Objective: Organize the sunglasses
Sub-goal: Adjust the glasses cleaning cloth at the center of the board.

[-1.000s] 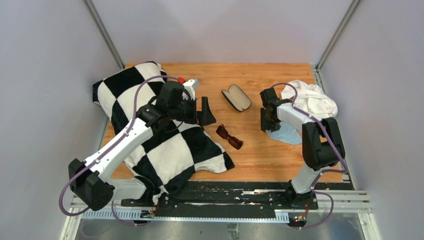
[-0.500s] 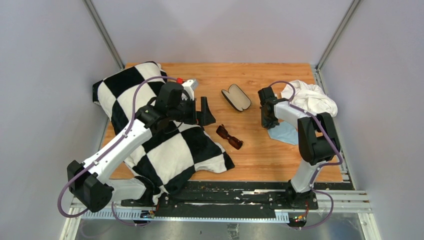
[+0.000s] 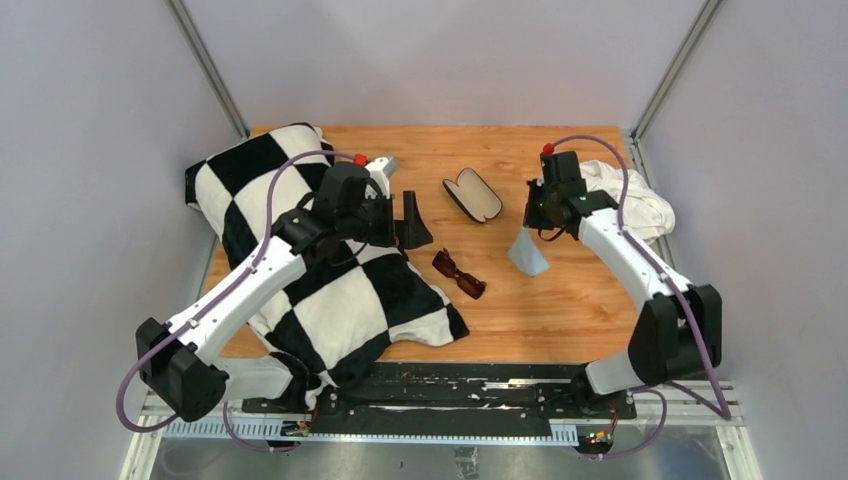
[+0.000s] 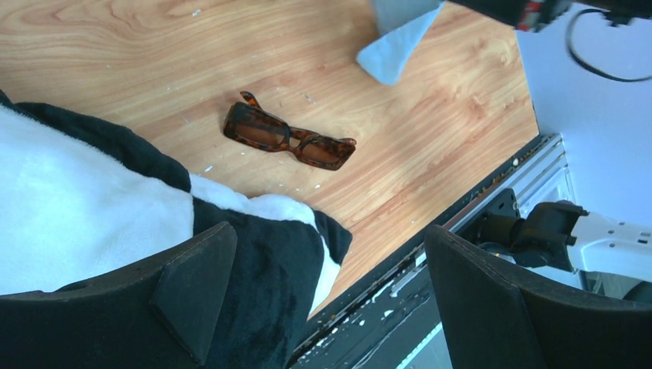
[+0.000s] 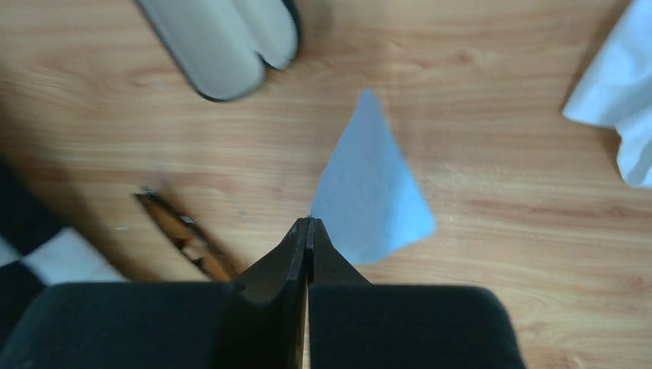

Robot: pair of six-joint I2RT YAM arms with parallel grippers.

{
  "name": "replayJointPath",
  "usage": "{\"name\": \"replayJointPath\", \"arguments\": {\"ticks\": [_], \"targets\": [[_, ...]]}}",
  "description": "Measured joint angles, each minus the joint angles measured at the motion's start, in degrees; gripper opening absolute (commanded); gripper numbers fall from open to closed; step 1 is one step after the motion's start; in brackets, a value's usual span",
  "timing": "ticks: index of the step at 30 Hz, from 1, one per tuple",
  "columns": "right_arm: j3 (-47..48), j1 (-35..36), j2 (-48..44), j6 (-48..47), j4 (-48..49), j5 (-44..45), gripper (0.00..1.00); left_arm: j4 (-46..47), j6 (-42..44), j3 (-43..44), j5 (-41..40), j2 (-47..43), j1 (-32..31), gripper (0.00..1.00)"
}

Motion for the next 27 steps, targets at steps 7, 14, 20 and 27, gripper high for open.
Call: {"name": "replayJointPath", "arguments": {"ticks": [7, 14, 20, 27], "targets": [[2.0, 0.0, -10.7, 3.3, 0.2, -4.7, 0.00, 0.0, -0.1, 3.3, -1.1, 1.7, 0.0, 0.97], [-15.0, -1.4, -18.6, 7.3, 1.0, -3.9, 0.46, 0.0, -0.1, 4.2, -1.2, 3.4, -0.5, 0.98], [-25.0, -2.3, -15.7, 11.5, -5.6, -0.6, 0.52, -3.7, 0.7, 10.1, -6.9, 11.5, -7.9, 0.93], [-20.7, -4.2, -23.4, 10.8, -6.7, 4.7, 0.55, -5.8, -0.2, 19.6, -9.4, 25.3, -14.3, 0.80]]}}
